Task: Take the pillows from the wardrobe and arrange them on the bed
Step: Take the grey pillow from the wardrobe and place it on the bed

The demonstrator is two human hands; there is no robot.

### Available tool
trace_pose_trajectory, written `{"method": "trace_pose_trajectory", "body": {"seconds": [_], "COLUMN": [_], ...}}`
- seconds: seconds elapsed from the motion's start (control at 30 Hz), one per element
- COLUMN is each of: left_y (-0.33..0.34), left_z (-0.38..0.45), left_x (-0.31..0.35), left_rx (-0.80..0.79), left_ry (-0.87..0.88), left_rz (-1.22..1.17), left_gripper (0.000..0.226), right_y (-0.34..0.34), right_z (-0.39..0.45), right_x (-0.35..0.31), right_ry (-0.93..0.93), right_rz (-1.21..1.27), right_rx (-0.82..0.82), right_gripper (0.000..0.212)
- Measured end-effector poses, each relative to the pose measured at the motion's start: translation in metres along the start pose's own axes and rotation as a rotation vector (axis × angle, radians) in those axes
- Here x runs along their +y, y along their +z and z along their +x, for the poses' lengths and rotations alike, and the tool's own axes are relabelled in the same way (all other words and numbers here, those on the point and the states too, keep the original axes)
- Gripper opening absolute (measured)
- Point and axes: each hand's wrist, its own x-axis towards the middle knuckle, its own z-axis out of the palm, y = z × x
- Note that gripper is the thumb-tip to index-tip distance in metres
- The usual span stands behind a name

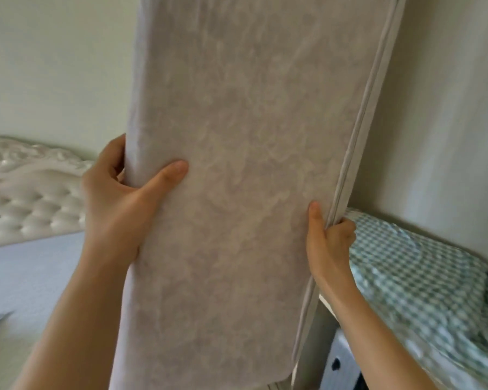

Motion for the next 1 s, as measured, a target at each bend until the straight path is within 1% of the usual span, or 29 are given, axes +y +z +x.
{"method": "trace_pose_trajectory", "body": {"seconds": [0.07, 0.1, 0.13, 0.2, 0.27, 0.43, 0.5, 0.57, 0.67, 0.77, 0.83, 0.87, 0.93, 1.0], "left_y": [-0.025, -0.036, -0.046, -0.063, -0.079, -0.114, -0.124, -0.130, -0.132, -0.124, -0.111, -0.104, -0.089, -0.081], "left_z": [0.002, 0.003, 0.002, 0.001, 0.001, 0.007, 0.012, 0.018, 0.027, 0.040, 0.049, 0.052, 0.055, 0.056], "left_x": [0.004, 0.004, 0.003, 0.000, -0.006, -0.032, -0.048, -0.065, -0.091, -0.127, -0.156, -0.171, -0.198, -0.222], "left_rx": [0.047, 0.069, 0.086, 0.114, 0.149, 0.305, 0.367, 0.425, 0.517, 0.566, 0.535, 0.497, 0.388, 0.260], "left_ry": [0.023, 0.028, 0.032, 0.033, 0.023, -0.036, -0.049, -0.061, -0.047, -0.040, -0.085, -0.088, -0.035, 0.057], "left_rz": [0.045, 0.063, 0.080, 0.116, 0.164, 0.275, 0.331, 0.408, 0.492, 0.601, 0.747, 0.826, 0.944, 1.021], "left_gripper": [0.041, 0.044, 0.045, 0.046, 0.041, 0.035, 0.031, 0.032, 0.035, 0.034, 0.033, 0.032, 0.030, 0.029], "right_y": [0.024, 0.036, 0.047, 0.070, 0.092, 0.147, 0.171, 0.194, 0.227, 0.258, 0.281, 0.293, 0.314, 0.330], "right_z": [-0.011, -0.015, -0.018, -0.023, -0.027, -0.035, -0.036, -0.033, -0.023, -0.015, -0.014, -0.014, -0.011, -0.002], "right_x": [-0.006, -0.007, -0.007, -0.004, -0.003, 0.002, 0.002, 0.003, 0.005, -0.004, -0.021, -0.028, -0.036, -0.035], "right_ry": [-0.020, -0.023, -0.020, -0.014, -0.020, -0.022, -0.012, 0.007, 0.017, -0.101, -0.127, -0.099, 0.060, 0.247], "right_rz": [0.055, 0.073, 0.083, 0.066, 0.021, 0.030, 0.027, 0.004, -0.098, -0.216, -0.203, -0.169, -0.077, -0.022], "right_rx": [-0.073, -0.107, -0.137, -0.176, -0.204, -0.351, -0.412, -0.479, -0.633, -0.840, -0.967, -1.029, -1.134, -1.156], "right_gripper": [0.113, 0.112, 0.108, 0.092, 0.081, 0.074, 0.069, 0.064, 0.067, 0.066, 0.064, 0.062, 0.056, 0.060]}}
